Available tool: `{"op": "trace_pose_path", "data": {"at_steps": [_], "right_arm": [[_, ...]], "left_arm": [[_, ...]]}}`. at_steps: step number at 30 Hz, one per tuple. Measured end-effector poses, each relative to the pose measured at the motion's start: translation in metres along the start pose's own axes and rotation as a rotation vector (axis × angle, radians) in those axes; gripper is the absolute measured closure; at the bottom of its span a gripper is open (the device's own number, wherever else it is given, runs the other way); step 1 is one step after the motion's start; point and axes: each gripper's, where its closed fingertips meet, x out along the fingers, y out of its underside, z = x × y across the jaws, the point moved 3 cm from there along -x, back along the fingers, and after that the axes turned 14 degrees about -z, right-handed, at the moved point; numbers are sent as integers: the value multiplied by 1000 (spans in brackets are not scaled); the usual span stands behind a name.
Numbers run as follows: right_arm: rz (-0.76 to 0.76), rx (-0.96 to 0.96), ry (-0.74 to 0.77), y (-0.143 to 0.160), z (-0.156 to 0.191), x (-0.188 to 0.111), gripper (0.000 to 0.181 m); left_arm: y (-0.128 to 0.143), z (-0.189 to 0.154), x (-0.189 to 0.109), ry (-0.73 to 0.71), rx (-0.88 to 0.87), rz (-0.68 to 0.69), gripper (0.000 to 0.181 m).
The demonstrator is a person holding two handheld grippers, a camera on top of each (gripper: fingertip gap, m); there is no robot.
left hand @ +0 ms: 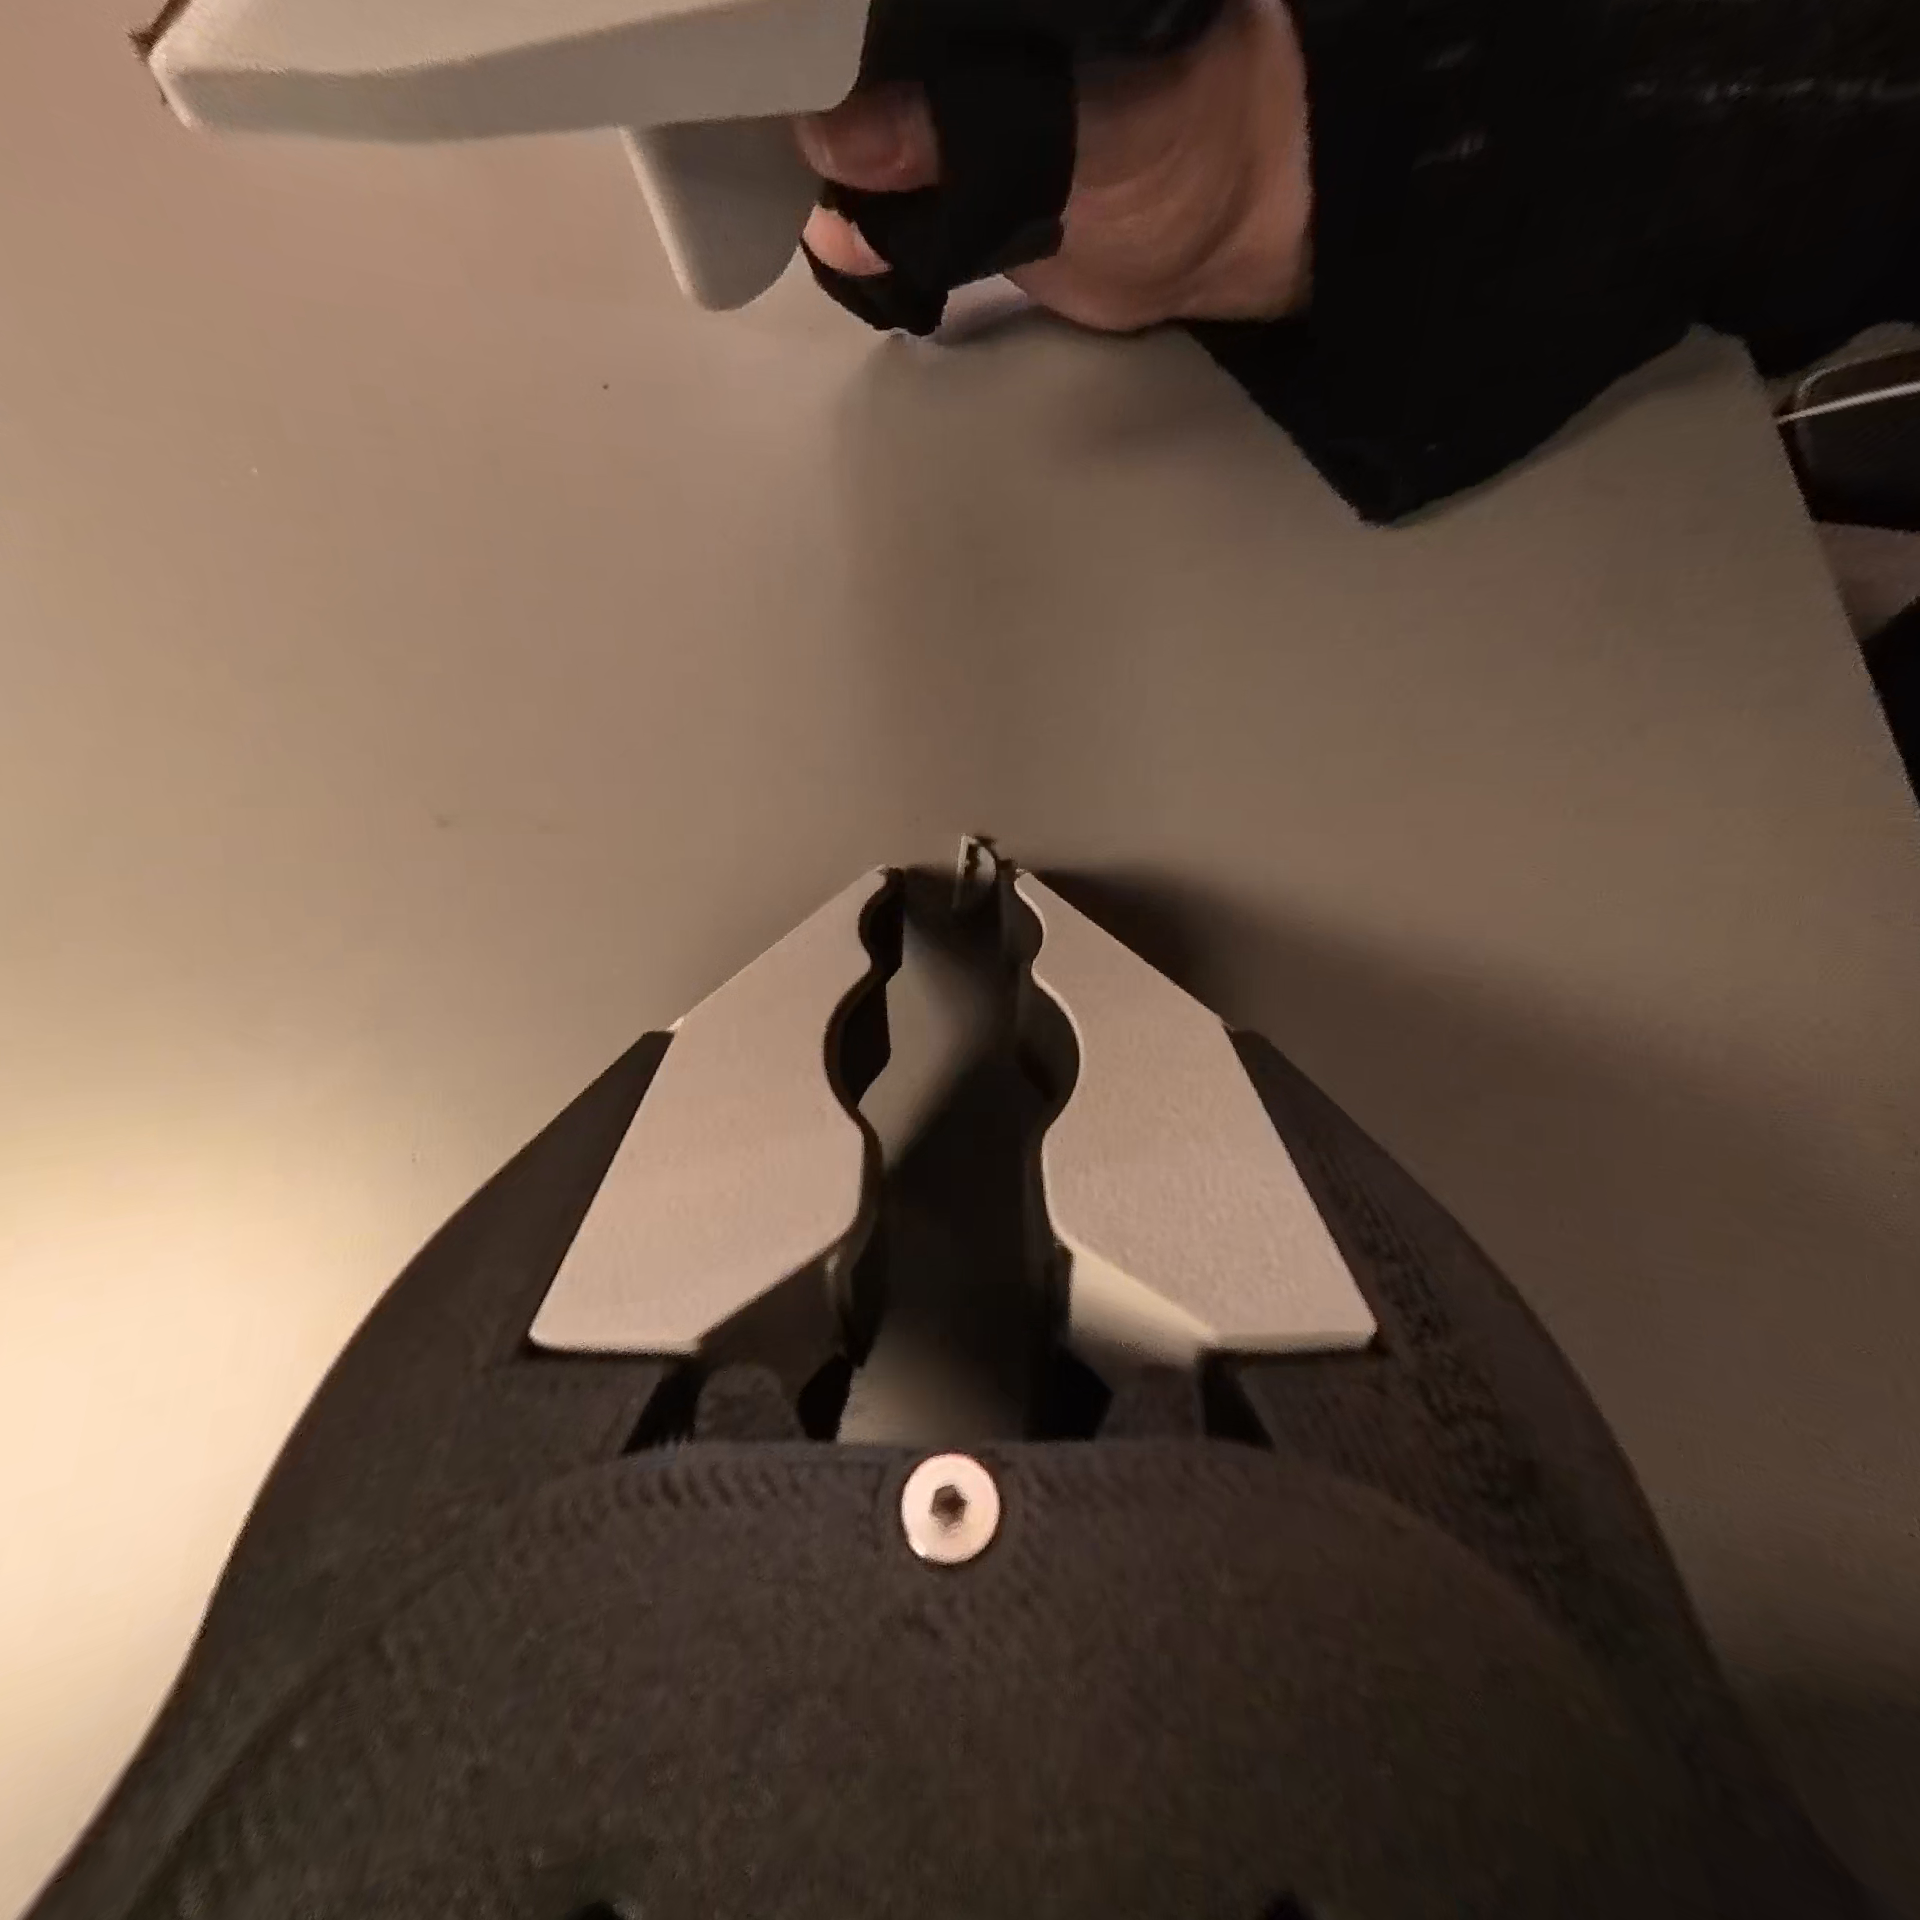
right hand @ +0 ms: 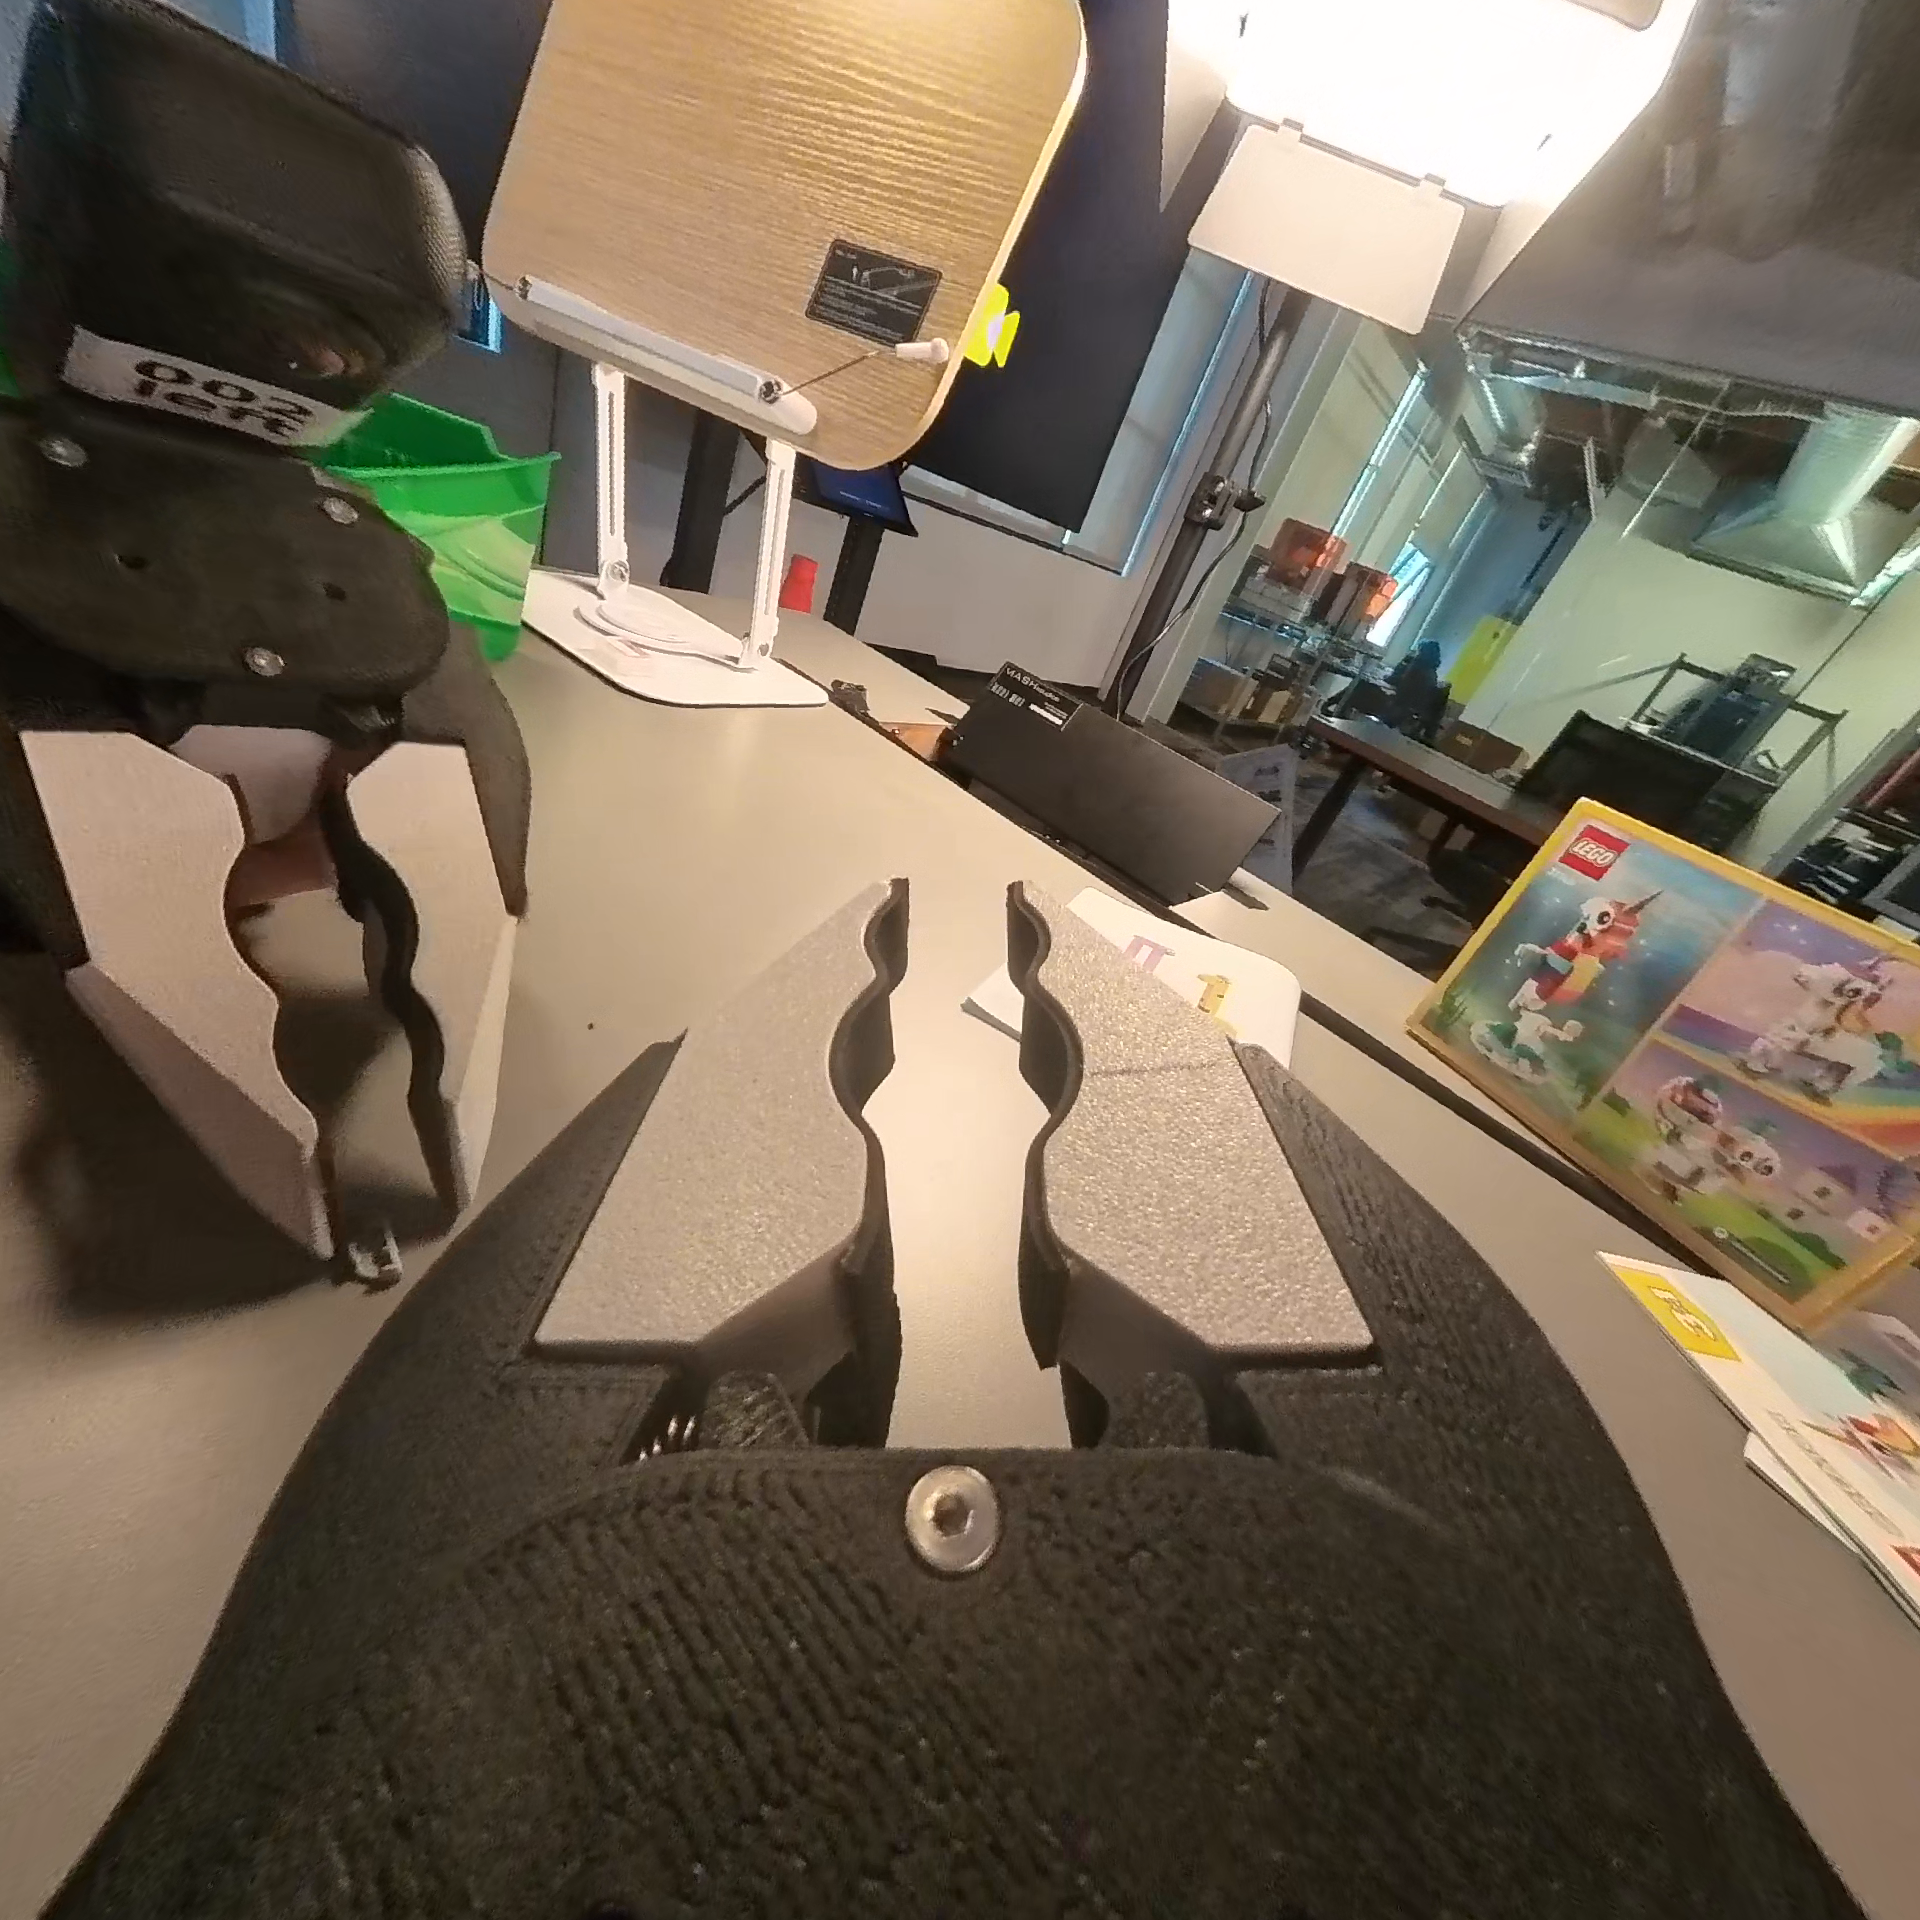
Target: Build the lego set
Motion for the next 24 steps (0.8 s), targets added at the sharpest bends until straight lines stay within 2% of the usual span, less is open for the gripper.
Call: {"op": "trace_pose_path", "data": {"at_steps": [5, 9, 11, 13, 16, 18, 19, 21, 23, 24], "right_arm": [[4, 5, -1, 1, 0, 0, 164], [3, 5, 1, 1, 0, 0, 164], [3, 5, 5, 1, -1, 0, 164], [0, 7, 10, 0, -2, -1, 164], [-3, 12, 13, 0, -2, -1, 164], [-4, 10, 12, 0, -2, -1, 164], [-4, 9, 11, 0, -2, -1, 165], [-2, 5, 8, 0, -1, -1, 165], [-1, 1, 8, 0, 0, -1, 165], [-1, 1, 9, 0, 0, -1, 165]], "left_arm": [[0, -1, 1, 31, 15, 0, 174], [-2, -4, 1, 7, 71, -10, 175], [-20, -13, -2, -7, 90, -99, 175], [-56, -26, -16, -71, 139, -224, 175], [-115, -38, -69, -353, 241, -409, 175], [-138, -42, -123, -583, 258, -497, 175], [-140, -41, -153, -703, 233, -516, 175], [-124, -30, -213, -952, 120, -471, 175], [-82, -15, -262, -1141, -78, -319, 175], [-58, -11, -280, -1186, -192, -239, 175]]}}
